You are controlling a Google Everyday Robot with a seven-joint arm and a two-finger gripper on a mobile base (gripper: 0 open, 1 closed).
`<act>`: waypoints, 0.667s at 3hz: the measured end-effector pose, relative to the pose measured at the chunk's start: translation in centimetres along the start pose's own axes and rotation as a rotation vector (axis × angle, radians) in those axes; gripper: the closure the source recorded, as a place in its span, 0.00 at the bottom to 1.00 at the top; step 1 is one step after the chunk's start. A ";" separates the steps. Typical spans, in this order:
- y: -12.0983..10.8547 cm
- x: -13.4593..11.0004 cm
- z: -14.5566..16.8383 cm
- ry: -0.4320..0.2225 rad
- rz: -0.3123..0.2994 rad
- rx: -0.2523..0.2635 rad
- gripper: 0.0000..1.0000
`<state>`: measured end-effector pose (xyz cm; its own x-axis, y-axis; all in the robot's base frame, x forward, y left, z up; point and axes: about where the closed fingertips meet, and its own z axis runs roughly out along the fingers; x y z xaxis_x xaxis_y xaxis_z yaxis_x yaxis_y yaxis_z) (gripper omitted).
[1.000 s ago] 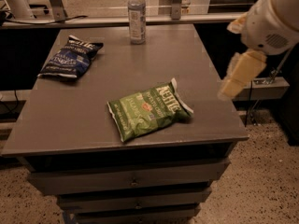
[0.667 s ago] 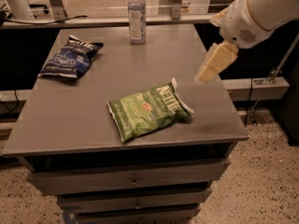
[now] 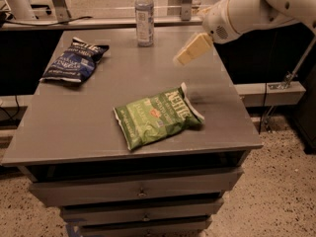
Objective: Pick blue plastic bottle
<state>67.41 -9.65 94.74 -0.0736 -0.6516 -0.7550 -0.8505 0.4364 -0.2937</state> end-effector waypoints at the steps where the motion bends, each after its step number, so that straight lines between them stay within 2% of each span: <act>1: 0.0 0.0 0.0 0.000 -0.001 0.000 0.00; 2: 0.1 0.1 -0.1 -0.017 0.017 -0.012 0.00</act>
Offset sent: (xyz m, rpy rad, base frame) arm -0.0026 -0.0083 0.0003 0.0583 0.0211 -0.0005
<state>67.28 -9.76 94.65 -0.0794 -0.6334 -0.7698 -0.8551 0.4401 -0.2739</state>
